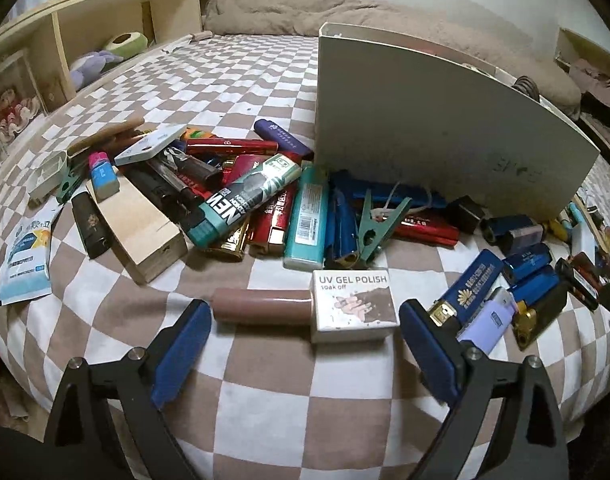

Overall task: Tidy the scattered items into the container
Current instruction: 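Grip the brown cylinder and polish box with the left tool while the right grasps the black lighter, then lift both held items and carry them over the SHOES box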

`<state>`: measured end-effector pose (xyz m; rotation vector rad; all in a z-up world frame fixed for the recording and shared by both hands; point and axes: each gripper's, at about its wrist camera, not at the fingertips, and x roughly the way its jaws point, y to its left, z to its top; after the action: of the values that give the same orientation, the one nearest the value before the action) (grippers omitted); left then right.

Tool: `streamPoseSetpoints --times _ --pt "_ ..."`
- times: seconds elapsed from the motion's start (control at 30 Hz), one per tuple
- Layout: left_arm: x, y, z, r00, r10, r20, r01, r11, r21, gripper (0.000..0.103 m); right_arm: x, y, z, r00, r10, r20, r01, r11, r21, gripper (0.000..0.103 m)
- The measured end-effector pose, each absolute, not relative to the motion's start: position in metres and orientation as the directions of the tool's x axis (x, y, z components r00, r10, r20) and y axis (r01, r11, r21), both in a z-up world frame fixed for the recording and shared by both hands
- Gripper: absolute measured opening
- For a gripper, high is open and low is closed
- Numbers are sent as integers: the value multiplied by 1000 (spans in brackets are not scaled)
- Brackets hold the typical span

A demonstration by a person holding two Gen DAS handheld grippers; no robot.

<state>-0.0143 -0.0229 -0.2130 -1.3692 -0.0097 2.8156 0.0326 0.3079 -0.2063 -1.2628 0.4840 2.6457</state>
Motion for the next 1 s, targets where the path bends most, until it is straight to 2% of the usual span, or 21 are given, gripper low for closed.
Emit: streamPoseSetpoints --times 0.1,0.23,0.5,0.67,0.77,0.83,1.0 --pt "-12 -25 -213 -628 22 -778 -26 -1000 -7 87 24 300 -210 -608 30 -794 -328 -920 216 103" --pt "-10 -27 -212 -631 44 -775 -41 -999 -24 87 14 294 -217 -587 15 -809 -391 -880 268 103" --pt "-8 -27 -213 -640 67 -765 -65 -997 -34 87 -6 268 -226 -554 191 -810 -482 -867 125 103" --pt "-10 -30 -213 -640 83 -764 -67 -996 -52 87 0 271 -228 -591 188 -784 -441 -890 119 103" --pt "-10 -30 -213 -640 83 -764 -68 -996 -51 87 3 276 -228 -590 176 -788 -416 -903 110 95" --pt "-10 -30 -213 -641 82 -763 -69 -996 -50 87 0 276 -229 -586 186 -788 -397 -915 79 86" --pt "-10 -30 -212 -641 83 -763 -70 -996 -50 87 5 275 -227 -592 150 -792 -341 -937 77 85"
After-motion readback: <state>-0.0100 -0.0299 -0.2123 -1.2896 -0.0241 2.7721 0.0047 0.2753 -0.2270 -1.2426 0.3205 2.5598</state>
